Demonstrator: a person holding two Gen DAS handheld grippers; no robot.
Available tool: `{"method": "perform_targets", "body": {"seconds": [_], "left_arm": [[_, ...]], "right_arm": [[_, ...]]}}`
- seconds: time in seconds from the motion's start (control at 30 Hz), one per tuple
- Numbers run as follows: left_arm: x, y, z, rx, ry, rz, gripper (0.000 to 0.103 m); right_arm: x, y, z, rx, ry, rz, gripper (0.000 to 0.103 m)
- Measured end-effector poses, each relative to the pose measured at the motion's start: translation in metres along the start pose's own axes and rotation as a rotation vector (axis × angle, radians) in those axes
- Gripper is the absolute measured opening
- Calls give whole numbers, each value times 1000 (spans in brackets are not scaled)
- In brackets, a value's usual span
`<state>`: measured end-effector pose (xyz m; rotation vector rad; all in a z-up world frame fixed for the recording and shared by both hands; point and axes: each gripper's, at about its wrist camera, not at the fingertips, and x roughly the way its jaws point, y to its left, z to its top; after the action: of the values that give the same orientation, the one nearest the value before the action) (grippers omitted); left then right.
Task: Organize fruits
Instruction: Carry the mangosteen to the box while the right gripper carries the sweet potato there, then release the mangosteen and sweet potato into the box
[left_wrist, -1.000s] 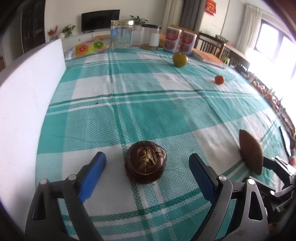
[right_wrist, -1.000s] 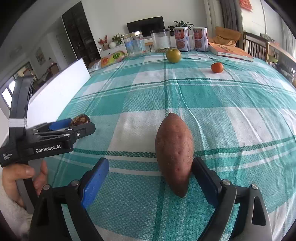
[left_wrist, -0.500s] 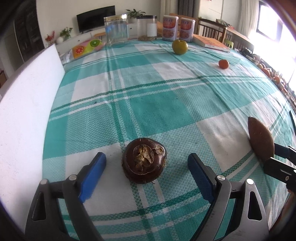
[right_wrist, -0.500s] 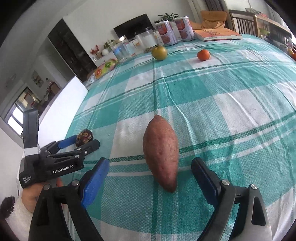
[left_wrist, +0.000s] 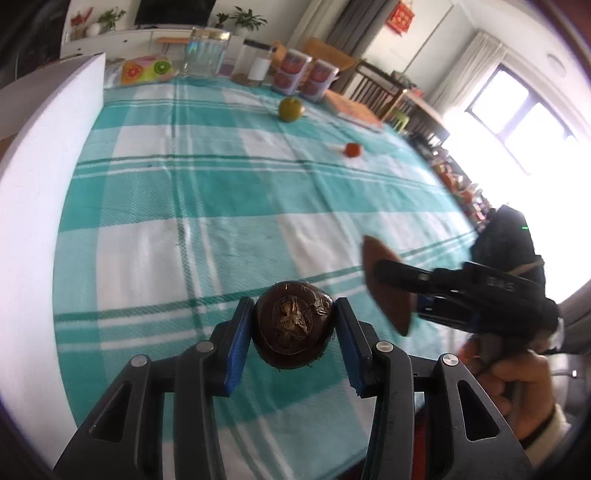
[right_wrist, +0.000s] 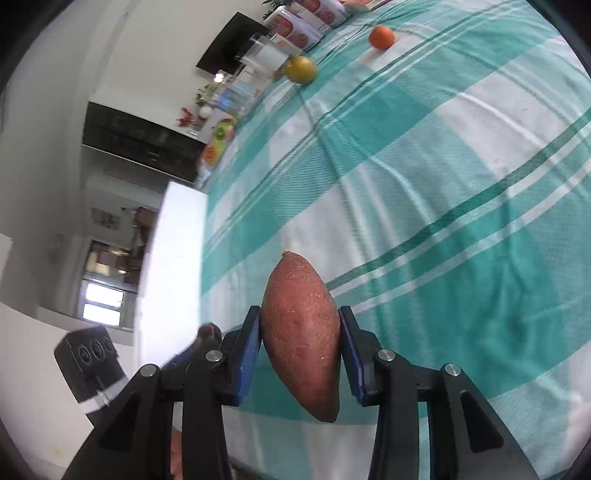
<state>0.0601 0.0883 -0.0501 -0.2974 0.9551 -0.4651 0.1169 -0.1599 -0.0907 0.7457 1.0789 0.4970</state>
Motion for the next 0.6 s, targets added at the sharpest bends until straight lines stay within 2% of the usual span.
{"method": "perform_targets", "body": {"seconds": [0.07, 0.13, 0.23, 0.3, 0.37, 0.47, 0.53, 0.6], "left_arm": [[-41, -3, 6, -10, -74, -41, 46], [-85, 5, 15, -22, -175, -17, 46], [-140, 38, 27, -67, -298, 106, 46], [-163, 69, 29, -106, -348, 239, 46], [-176, 104, 25, -172, -353, 392, 46], [-179, 149, 10, -259, -315, 595, 46], [-174, 171, -1, -307, -283, 648, 46], [-166, 182, -9, -340, -242, 679, 47]], "right_arm": [[7, 39, 0, -73, 22, 44, 41], [20, 86, -1, -153, 60, 110, 41], [47, 167, -18, -338, 120, 164, 41], [68, 219, -40, -483, 156, 172, 41], [90, 258, -65, -611, 192, 162, 41], [131, 290, -101, -731, 254, 127, 41], [155, 297, -122, -793, 284, 87, 41], [172, 298, -137, -862, 273, 21, 41]]}}
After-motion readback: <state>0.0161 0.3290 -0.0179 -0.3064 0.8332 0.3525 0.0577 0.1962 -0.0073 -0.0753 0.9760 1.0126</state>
